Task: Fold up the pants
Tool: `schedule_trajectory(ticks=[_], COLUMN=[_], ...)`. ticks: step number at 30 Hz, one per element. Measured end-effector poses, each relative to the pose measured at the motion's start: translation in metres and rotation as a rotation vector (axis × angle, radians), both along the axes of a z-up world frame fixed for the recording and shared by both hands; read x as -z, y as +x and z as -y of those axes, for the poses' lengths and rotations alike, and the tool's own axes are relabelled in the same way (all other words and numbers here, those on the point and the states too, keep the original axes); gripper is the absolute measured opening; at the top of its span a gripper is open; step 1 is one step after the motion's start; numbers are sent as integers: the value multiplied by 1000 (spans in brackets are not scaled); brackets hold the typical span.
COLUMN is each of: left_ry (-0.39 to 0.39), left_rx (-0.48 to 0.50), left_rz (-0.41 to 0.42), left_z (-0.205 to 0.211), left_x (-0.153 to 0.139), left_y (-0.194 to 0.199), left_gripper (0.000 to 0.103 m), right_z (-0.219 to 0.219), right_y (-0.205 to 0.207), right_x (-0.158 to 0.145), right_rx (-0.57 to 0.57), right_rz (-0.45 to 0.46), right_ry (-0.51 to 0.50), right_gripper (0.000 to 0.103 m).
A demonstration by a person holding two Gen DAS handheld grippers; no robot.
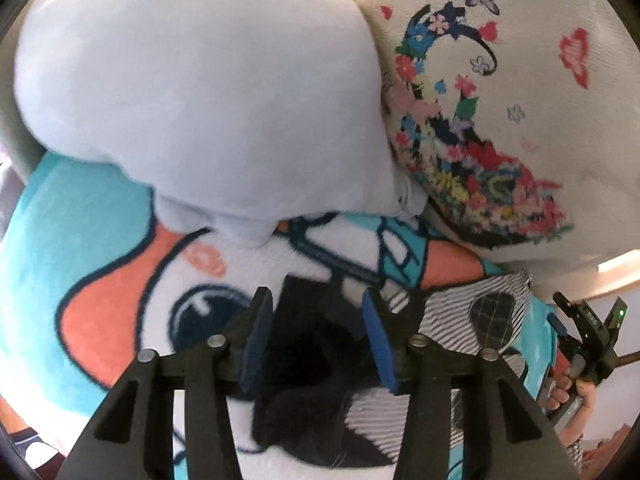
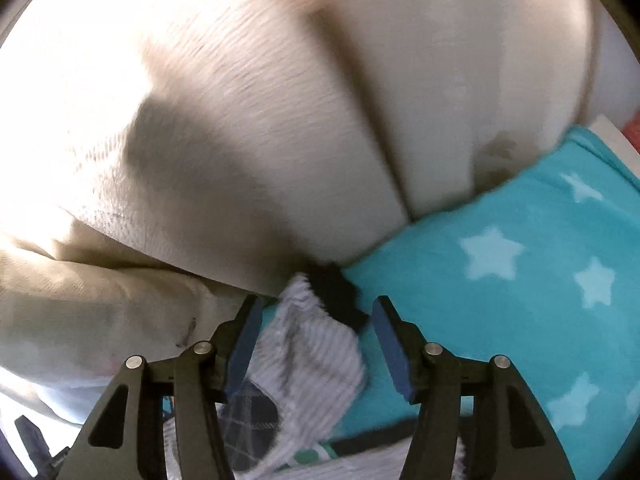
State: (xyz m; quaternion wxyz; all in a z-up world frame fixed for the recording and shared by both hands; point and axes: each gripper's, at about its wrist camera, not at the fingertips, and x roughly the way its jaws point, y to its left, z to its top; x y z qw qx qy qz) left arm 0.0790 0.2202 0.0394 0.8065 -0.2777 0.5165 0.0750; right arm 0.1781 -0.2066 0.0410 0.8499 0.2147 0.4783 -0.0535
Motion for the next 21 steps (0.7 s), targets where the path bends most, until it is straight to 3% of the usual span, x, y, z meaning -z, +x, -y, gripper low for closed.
schedule_trajectory(ticks=[6, 13, 18, 21], left_ry=[-30, -86, -41, -17], left_rx=[-5, 78, 139, 157], left_rz=[-64, -124, -141, -148], left_z=[-2, 24, 46, 58], left_x=[26, 63, 74, 72], left_y=[-39, -57, -46, -41], left_gripper=[46, 47, 72, 79], right_z=[39, 86, 84, 73], right_y=[-74, -161, -173, -165], right_x=[6, 27, 43, 46], right_rx=[51, 87, 79, 49], right_rz=[-58, -135, -160, -149], right_ry=[55, 72, 99, 92], right_gripper=[62, 62, 63, 63])
